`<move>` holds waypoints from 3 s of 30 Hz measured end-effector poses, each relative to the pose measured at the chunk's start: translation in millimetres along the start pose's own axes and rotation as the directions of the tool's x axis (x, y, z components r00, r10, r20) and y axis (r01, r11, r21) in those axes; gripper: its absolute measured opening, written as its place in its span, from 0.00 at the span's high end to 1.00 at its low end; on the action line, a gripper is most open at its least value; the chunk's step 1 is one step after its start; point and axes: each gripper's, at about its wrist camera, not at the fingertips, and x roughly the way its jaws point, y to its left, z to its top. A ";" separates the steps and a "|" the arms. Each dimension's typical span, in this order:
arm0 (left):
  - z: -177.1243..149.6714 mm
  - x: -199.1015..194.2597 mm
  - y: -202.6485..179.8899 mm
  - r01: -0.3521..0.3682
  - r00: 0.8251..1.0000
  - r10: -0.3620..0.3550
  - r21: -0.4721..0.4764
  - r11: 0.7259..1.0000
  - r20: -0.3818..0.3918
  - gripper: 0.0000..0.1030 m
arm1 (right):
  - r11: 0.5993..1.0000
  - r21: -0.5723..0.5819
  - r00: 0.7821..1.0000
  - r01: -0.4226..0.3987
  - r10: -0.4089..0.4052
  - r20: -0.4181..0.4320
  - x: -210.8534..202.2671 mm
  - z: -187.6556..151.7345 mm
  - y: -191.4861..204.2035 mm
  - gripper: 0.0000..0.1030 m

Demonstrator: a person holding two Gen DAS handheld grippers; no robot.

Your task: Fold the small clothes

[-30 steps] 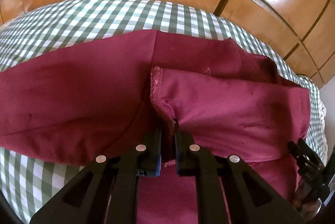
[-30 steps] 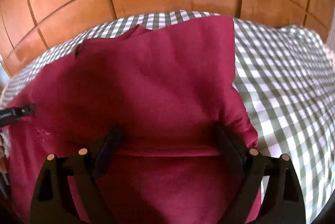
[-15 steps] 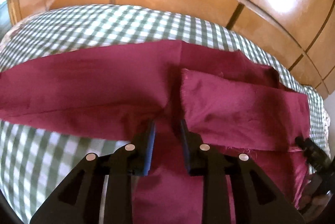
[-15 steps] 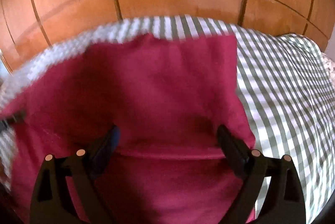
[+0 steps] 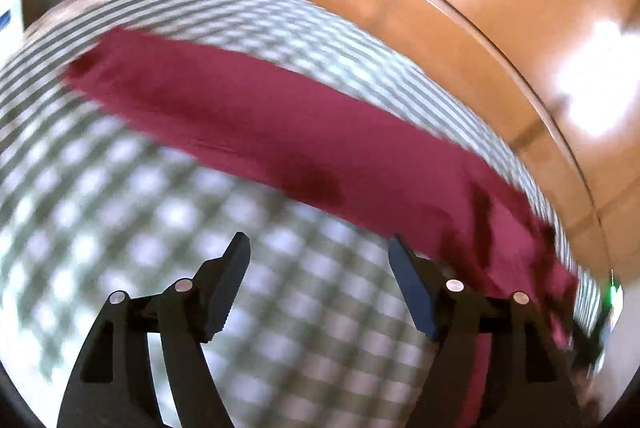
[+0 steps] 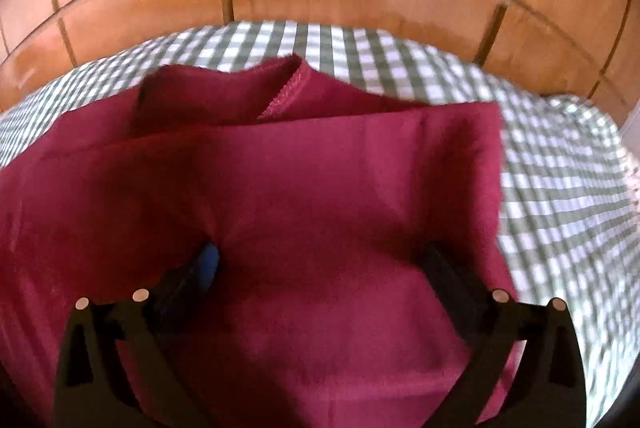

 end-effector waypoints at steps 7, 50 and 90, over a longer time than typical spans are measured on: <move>44.3 -21.1 91.4 0.069 0.995 -0.040 -0.318 0.946 0.095 0.33 | 0.990 -0.129 0.998 -0.064 0.066 0.012 -42.5 -67.8 25.4 0.02; -61.0 21.3 -178.5 0.330 0.942 -0.280 0.345 0.879 -0.186 0.55 | 0.991 0.004 0.990 -0.135 0.135 -0.033 -35.7 -86.4 7.8 0.02; -82.6 26.9 -134.1 0.183 0.975 -0.129 0.333 0.925 -0.179 0.55 | 0.915 0.291 0.960 -0.279 0.261 0.100 -41.6 23.4 -52.5 0.94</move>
